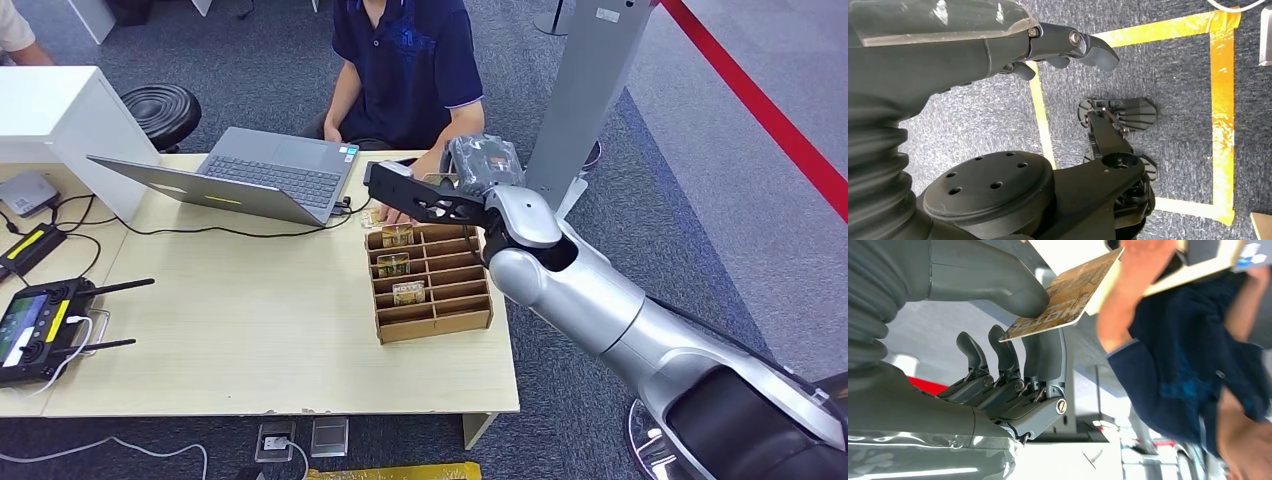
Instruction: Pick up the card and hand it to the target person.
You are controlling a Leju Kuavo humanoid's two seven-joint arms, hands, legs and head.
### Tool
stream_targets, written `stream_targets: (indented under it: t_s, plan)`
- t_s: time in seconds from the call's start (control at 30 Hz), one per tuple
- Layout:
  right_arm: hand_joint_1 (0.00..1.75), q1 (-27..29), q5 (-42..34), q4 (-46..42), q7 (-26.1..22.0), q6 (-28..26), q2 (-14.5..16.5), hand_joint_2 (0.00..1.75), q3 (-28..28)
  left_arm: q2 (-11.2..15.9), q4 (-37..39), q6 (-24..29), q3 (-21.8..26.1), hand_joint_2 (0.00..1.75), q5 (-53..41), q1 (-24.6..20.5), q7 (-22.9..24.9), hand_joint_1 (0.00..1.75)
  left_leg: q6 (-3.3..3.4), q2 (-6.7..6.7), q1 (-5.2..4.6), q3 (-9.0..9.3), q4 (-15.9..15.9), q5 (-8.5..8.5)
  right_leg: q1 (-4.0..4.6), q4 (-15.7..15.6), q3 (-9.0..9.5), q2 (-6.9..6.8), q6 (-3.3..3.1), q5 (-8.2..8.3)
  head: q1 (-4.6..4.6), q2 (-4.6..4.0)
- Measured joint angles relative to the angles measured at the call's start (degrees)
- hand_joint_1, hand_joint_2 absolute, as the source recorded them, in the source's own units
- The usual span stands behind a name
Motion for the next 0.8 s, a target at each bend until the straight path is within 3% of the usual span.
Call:
stream_targets:
  t_s: [0.2,0.3,0.43,0.53,0.63,0.8]
  plan:
    - [1.40,1.31,3.15,-3.90,-2.97,-3.94,-0.73,1.75,-0.32,0.00,0.00,-0.24,0.00,1.75,-0.33,-0.09,0.07,0.00,0.00,0.00,0.00,-0.02,0.00,0.00,0.00,0.00,0.00,0.00,0.00,0.00,-0.01,0.00]
    - [1.40,2.20,9.02,-3.48,-8.96,-12.58,-0.34,1.75,-0.63,-0.09,0.00,-0.54,-0.02,1.75,-1.10,-0.48,0.25,0.00,0.00,-0.01,0.00,-0.04,0.00,0.00,0.00,0.00,0.00,-0.01,0.00,0.00,0.04,0.00]
    - [1.40,3.27,16.58,2.19,-17.70,-28.79,1.68,1.75,-1.08,-0.44,0.00,-0.80,-0.25,1.75,-2.01,-1.70,0.93,0.00,0.00,-0.03,0.00,-0.04,0.00,0.00,0.00,0.00,0.02,-0.02,0.00,0.00,0.01,0.00]
    - [1.40,3.60,19.03,8.01,-20.19,-37.02,3.21,1.75,-1.35,-0.70,0.00,-0.85,-0.54,1.75,-2.38,-2.40,1.19,0.00,0.00,-0.03,0.00,-0.04,0.00,0.00,0.00,0.01,0.03,-0.03,0.00,0.00,-0.01,0.00]
    - [1.40,3.69,19.32,13.59,-21.09,-40.47,4.50,1.75,-1.76,-0.84,0.00,-0.82,-0.68,1.75,-2.44,-2.80,1.22,0.00,0.00,-0.03,0.00,-0.04,0.00,0.00,0.00,0.01,0.03,-0.03,0.01,0.01,0.03,0.00]
    - [1.40,3.69,18.59,20.25,-21.51,-41.82,6.06,1.75,-2.51,-0.87,0.00,-0.76,-1.06,1.75,-2.44,-3.00,1.22,0.00,0.00,-0.03,0.00,-0.05,0.00,0.00,0.00,0.01,0.00,-0.02,0.01,0.01,0.05,0.00]
